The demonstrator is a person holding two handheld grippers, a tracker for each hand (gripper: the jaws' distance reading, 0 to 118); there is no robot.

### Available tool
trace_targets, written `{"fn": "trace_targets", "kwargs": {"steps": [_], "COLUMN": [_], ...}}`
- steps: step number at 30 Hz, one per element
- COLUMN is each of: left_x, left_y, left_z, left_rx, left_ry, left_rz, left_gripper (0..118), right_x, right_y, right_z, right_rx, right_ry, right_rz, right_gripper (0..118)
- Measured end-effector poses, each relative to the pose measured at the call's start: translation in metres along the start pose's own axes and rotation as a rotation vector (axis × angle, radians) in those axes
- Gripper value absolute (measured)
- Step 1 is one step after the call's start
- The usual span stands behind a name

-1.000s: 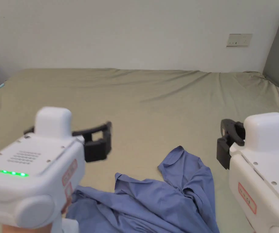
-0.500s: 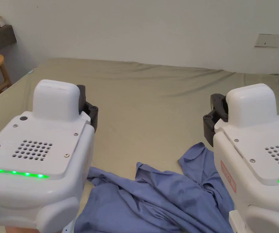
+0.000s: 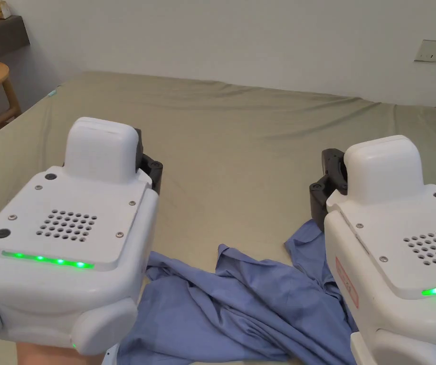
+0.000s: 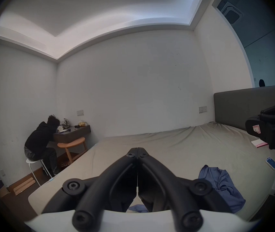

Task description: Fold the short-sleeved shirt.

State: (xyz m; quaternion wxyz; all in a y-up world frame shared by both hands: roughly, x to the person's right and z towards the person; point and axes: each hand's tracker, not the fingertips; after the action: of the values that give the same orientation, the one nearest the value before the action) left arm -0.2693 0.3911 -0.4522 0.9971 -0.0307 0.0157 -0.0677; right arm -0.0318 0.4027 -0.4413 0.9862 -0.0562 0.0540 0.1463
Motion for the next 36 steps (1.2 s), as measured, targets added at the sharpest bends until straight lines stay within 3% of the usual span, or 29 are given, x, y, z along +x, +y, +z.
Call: {"fn": "trace_targets", "kwargs": {"steps": [4, 7, 11, 13, 14, 15, 16, 20, 21, 22, 23, 24, 25, 26, 27, 28, 29, 30, 31, 32, 36], "left_x": [-0.01, -0.022, -0.039, -0.043, -0.045, -0.044, -0.043, -0.036, -0.033, -0.031, -0.026, -0.021, -0.016, -0.013, -0.009, -0.01, -0.011, -0.014, -0.016, -0.022, -0.038], "left_y": [-0.038, -0.101, -0.182, -0.207, -0.216, -0.222, -0.23, -0.251, -0.256, -0.26, -0.265, -0.269, -0.275, -0.279, -0.274, -0.27, -0.269, -0.266, -0.263, -0.256, -0.238], "left_z": [-0.033, -0.073, -0.125, -0.15, -0.163, -0.175, -0.188, -0.229, -0.236, -0.239, -0.242, -0.241, -0.241, -0.237, -0.23, -0.226, -0.222, -0.218, -0.213, -0.208, -0.183], "left_rx": [-0.16, -0.399, -0.65, -0.733, -0.746, -0.749, -0.769, -0.821, -0.83, -0.832, -0.847, -0.866, -0.883, -0.865, -0.812, -0.81, -0.828, -0.817, -0.806, -0.799, -0.755], "left_ry": [-0.053, -0.043, -0.051, -0.046, -0.051, -0.051, -0.057, -0.033, -0.034, -0.043, -0.061, -0.082, -0.11, -0.166, -0.109, -0.125, -0.127, -0.125, -0.124, -0.116, -0.111], "left_rz": [0.039, 0.033, 0.151, 0.183, 0.184, 0.18, 0.178, 0.157, 0.152, 0.148, 0.123, 0.088, 0.059, 0.051, -0.023, -0.046, -0.026, -0.01, 0.008, 0.016, 0.102], "left_gripper": [0, 0, 0, 37, 65, 103, 118, 113, 102, 82, 47, 35, 35, 6, 6, 6, 6, 6, 6, 6, 6], "right_x": [0.002, 0.007, 0.015, 0.018, 0.019, 0.02, 0.022, 0.025, 0.025, 0.025, 0.026, 0.027, 0.029, 0.03, 0.031, 0.031, 0.031, 0.029, 0.026, 0.021, -0.013], "right_y": [-0.014, -0.03, -0.057, -0.071, -0.078, -0.084, -0.09, -0.11, -0.113, -0.116, -0.118, -0.12, -0.12, -0.12, -0.119, -0.118, -0.118, -0.118, -0.12, -0.124, -0.142], "right_z": [-0.011, -0.021, -0.039, -0.048, -0.053, -0.057, -0.06, -0.071, -0.075, -0.078, -0.082, -0.088, -0.094, -0.101, -0.109, -0.121, -0.133, -0.147, -0.162, -0.178, -0.237], "right_rx": [-0.041, -0.089, -0.177, -0.224, -0.248, -0.27, -0.29, -0.363, -0.382, -0.393, -0.409, -0.426, -0.438, -0.448, -0.468, -0.491, -0.509, -0.535, -0.563, -0.576, -0.687], "right_ry": [0.014, 0.016, 0.012, 0.002, -0.002, -0.006, -0.009, 0.001, 0.007, 0.012, 0.027, 0.054, 0.074, 0.091, 0.12, 0.15, 0.189, 0.225, 0.29, 0.317, 0.427], "right_rz": [-0.002, -0.009, -0.022, -0.008, -0.002, 0.002, 0.006, 0.034, 0.049, 0.059, 0.066, 0.061, 0.053, 0.042, 0.033, 0.041, 0.042, 0.051, 0.057, 0.075, 0.193], "right_gripper": [1, 1, 1, 1, 1, 1, 1, 1, 1, 1, 1, 1, 1, 1, 3, 12, 29, 68, 94, 106, 109]}}
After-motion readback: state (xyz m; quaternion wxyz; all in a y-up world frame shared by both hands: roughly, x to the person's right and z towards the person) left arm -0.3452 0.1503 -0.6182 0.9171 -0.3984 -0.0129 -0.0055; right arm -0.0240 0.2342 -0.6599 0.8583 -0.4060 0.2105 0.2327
